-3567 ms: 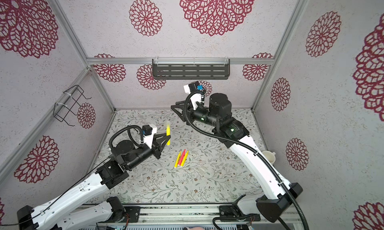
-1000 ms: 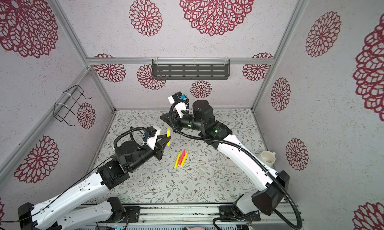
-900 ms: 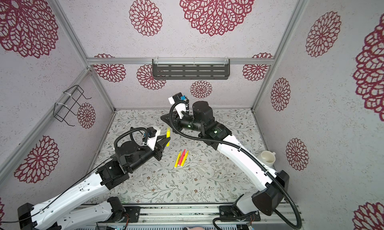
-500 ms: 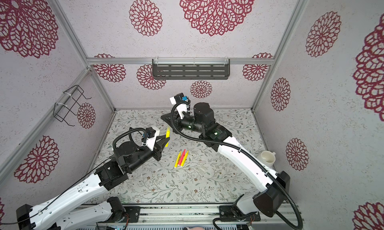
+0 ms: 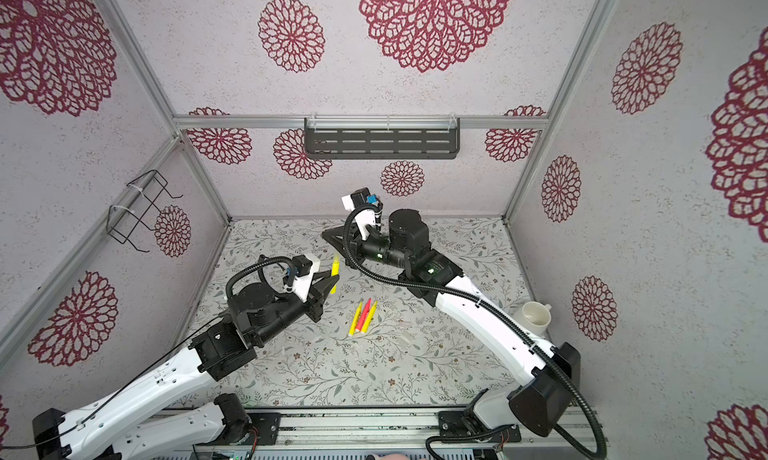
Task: Insert the pens into the pen caps
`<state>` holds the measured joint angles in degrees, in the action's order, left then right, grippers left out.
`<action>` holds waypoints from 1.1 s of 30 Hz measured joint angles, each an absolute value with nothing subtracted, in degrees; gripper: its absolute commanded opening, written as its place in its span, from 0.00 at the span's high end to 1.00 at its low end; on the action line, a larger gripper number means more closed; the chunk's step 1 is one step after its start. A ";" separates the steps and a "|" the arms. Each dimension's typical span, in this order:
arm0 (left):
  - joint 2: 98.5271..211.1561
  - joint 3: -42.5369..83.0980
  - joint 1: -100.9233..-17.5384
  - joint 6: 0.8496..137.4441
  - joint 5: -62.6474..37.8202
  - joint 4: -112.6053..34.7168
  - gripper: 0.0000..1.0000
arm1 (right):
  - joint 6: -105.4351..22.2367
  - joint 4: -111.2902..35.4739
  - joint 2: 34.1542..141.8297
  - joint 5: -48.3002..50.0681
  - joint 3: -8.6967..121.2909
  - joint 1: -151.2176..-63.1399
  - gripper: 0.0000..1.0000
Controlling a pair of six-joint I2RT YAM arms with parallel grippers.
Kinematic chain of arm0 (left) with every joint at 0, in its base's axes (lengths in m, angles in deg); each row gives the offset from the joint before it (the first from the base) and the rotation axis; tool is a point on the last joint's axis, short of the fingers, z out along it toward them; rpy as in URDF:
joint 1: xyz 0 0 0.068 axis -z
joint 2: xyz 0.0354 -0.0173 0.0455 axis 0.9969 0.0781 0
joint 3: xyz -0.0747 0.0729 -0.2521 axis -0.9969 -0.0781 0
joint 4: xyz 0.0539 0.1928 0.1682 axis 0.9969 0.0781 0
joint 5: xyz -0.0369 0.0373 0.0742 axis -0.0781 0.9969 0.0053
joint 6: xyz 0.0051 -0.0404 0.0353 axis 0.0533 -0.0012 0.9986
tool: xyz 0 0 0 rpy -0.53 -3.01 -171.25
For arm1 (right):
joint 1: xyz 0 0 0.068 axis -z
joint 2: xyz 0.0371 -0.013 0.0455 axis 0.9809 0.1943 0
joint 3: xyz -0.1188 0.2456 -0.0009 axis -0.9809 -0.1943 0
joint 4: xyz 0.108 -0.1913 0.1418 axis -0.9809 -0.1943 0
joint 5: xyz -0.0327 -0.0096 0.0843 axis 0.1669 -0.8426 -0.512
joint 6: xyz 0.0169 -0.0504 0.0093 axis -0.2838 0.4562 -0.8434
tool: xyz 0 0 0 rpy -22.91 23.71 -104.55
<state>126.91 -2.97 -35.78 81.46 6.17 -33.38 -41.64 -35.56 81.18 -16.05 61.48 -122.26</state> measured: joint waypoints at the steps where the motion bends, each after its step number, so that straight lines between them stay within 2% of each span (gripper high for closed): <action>1: 126.91 -2.97 -35.78 81.50 6.19 -33.34 1.00 | -41.72 -35.45 81.12 -16.00 61.33 -122.26 0.89; 33: 126.48 -2.97 -35.78 82.84 7.09 -30.98 1.00 | -41.29 -36.93 80.77 -11.41 60.25 -124.31 0.89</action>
<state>126.48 -2.97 -35.78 82.84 7.09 -30.98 -41.29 -36.93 80.77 -11.41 60.25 -124.31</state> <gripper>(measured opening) 0.167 0.110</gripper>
